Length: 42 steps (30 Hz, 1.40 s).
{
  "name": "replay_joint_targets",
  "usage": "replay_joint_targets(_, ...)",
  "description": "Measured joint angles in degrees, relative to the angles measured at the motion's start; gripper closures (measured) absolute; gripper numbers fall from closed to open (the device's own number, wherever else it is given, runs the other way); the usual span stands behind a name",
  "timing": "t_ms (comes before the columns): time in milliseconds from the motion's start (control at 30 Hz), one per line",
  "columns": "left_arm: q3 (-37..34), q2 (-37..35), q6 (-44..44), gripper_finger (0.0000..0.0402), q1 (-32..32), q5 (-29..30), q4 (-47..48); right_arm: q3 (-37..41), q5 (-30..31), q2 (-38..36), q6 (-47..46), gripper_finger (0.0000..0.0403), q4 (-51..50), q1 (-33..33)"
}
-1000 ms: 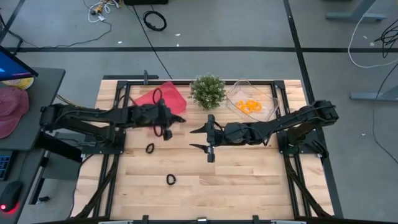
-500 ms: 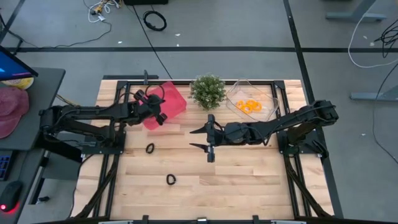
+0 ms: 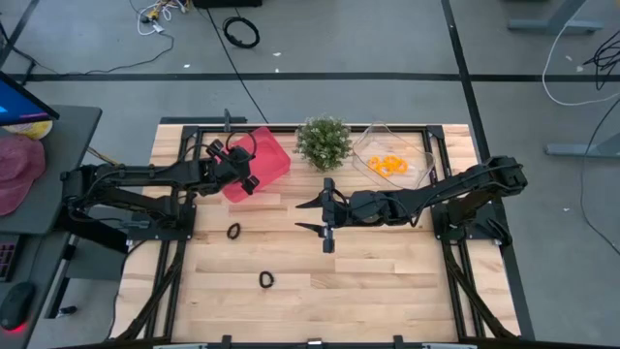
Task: Sort spring keychains
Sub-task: Put the black spring keychain into the pink bin
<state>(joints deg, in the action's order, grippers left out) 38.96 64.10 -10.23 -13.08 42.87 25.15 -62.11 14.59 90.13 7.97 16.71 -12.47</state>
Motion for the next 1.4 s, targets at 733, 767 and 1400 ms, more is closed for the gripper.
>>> replay_joint_targets(733,0.0,0.0,-0.9,0.0255,0.0,0.0,0.0,0.0,0.0,0.0,0.0,0.0204,0.0,0.0)
replay_joint_targets(767,0.0,0.0,-0.9,0.0254,0.0,0.0,0.0,0.0,0.0,0.0,0.0,0.0204,0.0,0.0)
replay_joint_targets(1400,0.0,0.0,-2.8,0.0252,0.1,1.4,1.6,0.0,0.0,0.0,1.6,0.0204,0.9,0.0)
